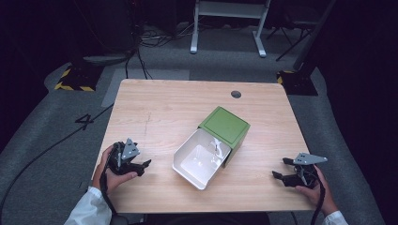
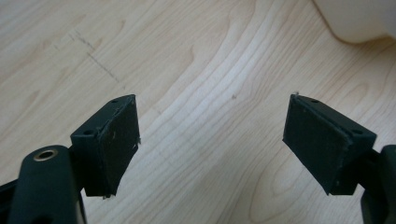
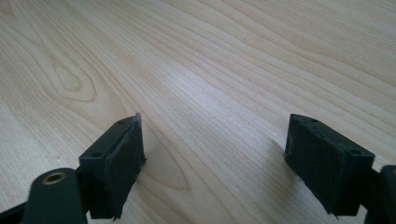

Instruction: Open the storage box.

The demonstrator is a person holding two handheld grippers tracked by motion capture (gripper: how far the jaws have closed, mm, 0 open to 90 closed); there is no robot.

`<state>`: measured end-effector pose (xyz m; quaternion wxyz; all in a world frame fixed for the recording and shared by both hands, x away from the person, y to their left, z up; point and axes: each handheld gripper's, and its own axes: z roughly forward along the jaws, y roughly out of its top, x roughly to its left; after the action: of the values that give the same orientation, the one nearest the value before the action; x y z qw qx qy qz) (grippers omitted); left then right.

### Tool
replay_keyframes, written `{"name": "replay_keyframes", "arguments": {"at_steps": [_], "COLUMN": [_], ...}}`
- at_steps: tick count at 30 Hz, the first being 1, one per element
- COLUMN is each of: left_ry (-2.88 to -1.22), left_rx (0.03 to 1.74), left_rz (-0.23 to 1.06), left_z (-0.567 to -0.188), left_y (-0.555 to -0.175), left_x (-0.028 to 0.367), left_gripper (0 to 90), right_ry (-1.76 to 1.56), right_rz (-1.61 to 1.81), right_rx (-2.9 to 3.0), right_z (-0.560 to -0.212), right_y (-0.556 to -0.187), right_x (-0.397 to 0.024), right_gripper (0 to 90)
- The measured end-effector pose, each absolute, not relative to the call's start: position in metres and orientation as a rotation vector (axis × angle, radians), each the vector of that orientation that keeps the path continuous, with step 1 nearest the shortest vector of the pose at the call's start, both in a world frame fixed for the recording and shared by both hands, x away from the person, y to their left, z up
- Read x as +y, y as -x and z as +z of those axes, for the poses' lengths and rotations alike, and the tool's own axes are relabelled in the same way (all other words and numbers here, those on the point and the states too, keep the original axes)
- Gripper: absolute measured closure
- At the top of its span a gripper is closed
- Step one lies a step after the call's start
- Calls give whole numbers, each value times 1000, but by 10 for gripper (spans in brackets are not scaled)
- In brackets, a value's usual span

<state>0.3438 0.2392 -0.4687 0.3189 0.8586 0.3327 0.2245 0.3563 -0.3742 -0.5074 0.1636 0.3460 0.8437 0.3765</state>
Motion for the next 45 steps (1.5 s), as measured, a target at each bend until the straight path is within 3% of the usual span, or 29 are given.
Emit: {"name": "replay_keyframes", "arguments": {"at_steps": [27,45], "left_ry": [-2160,-2141], "left_rx": [1098,1117], "left_rz": [435,444], "left_z": [-506,-507], "left_y": [-329,-323], "left_x": [279,284], "left_gripper": [179,170], "right_ry": [-976,-972], "right_rz": [1076,1077], "right_rx": [2409,2410], "right_z": [-507,-507], "right_y": [-356,-356], "right_x": [-374,-374], "right_gripper": [199,199]}}
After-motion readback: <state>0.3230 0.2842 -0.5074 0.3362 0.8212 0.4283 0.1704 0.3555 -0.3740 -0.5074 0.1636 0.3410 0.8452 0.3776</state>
